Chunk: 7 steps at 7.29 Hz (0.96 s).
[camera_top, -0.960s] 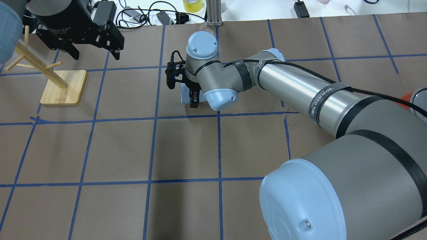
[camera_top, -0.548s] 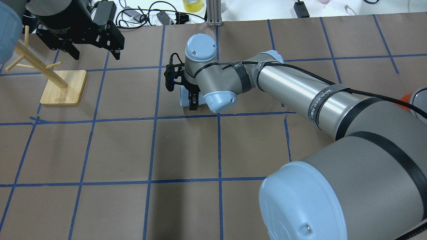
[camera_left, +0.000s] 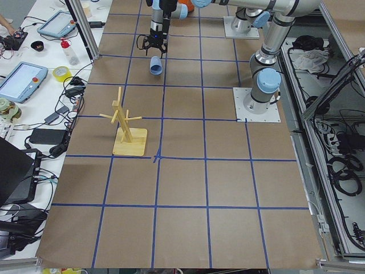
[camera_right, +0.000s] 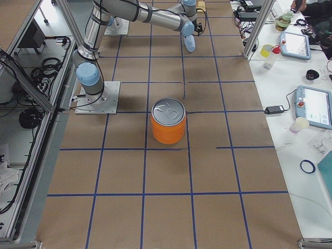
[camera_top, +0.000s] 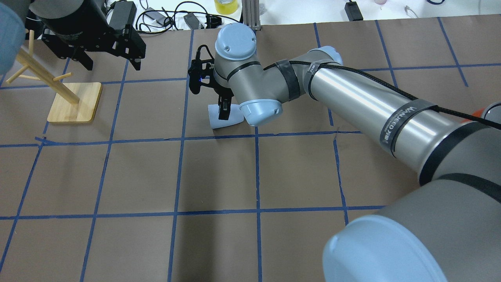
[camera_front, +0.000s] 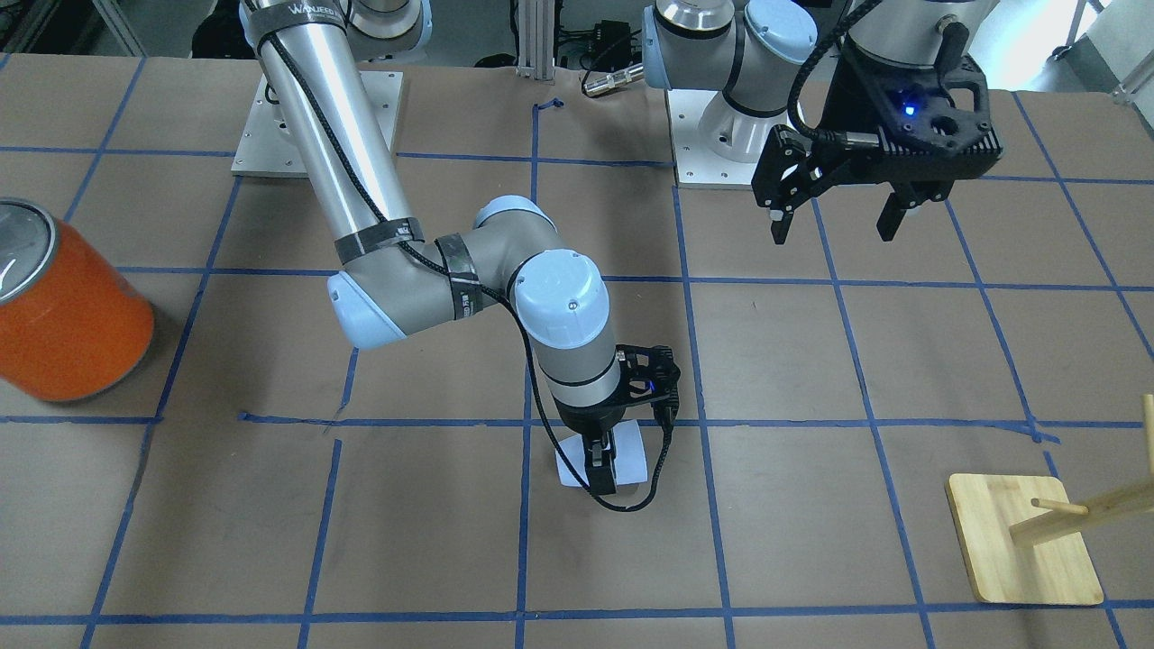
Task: Flip cup
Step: 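Lay the cup on its side and open the right gripper, then raise the right gripper away while the left gripper reaches toward the cup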
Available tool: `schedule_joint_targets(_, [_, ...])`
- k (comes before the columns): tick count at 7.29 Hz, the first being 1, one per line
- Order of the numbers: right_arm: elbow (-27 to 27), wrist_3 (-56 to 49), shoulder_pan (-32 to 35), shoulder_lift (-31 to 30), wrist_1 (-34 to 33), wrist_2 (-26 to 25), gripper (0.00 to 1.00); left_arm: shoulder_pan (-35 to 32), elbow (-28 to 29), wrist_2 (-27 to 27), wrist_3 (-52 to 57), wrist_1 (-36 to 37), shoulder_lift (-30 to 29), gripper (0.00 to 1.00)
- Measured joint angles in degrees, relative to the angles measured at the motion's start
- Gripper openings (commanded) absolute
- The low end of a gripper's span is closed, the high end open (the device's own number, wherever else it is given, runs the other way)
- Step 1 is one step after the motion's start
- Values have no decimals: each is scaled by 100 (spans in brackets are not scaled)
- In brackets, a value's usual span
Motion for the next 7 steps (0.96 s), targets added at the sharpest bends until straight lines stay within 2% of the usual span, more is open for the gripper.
schedule_joint_targets(2, [85,2050,-228,-684,780,-408,100,16,-6,-24,17,-23,2,100])
schedule_joint_targets(4, [249,4095,-919,-1366,1816,-584,100,118,-43,-180,106,-50,4,100])
schedule_joint_targets(7, [496,4684,-2499,-2374,3497,-626,100,689,-464,-1032,671,133,-212,100])
